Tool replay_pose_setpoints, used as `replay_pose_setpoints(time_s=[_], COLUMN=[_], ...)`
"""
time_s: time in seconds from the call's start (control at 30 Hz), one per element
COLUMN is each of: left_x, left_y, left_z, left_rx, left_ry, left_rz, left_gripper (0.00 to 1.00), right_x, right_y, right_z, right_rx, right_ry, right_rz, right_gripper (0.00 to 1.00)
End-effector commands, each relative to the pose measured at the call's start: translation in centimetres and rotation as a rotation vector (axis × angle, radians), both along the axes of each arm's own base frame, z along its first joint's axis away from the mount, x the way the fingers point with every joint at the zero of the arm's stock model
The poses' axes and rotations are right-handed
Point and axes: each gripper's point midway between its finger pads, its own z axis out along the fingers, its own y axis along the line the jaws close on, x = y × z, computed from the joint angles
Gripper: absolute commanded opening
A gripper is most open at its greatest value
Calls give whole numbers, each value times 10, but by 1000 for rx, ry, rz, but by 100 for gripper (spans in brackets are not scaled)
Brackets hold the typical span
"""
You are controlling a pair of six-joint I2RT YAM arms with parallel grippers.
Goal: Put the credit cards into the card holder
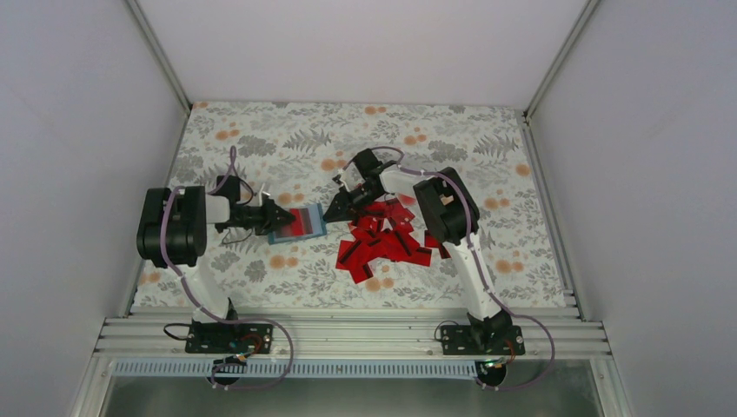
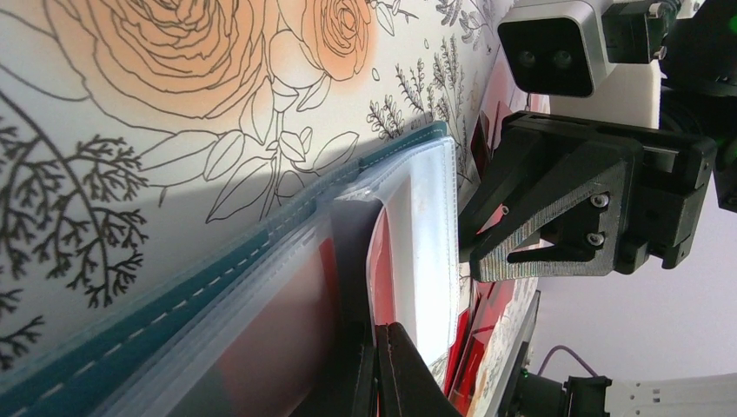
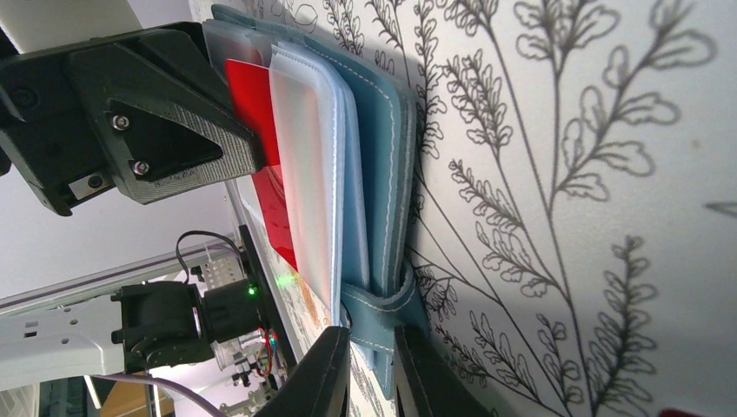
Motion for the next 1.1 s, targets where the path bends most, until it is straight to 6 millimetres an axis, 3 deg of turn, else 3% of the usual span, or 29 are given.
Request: replay_pose_setpoints(time_s=[0.0,0.4,0.63,1.07], left_x=[-1,-1,1,6], left_y=[-7,-17,-15,-14], left_z=[-8,-8,-2,5], left_rx=[19,12,55,144], left_ry=[-7,1,-3,22], left_rz=[-32,-31,-31,-30], left_gripper=[2,3,17,20], right_x=[-5,-5,-5,-6], right_y=[-3,-3,-2,-2], right_z=[-43,-43,-43,-44], right_rx=[-115,-115,-113,-113], right_ry=[12,13,15,14], right_rz=[-10,-14,-16,-15], right_gripper=[15,15,15,15])
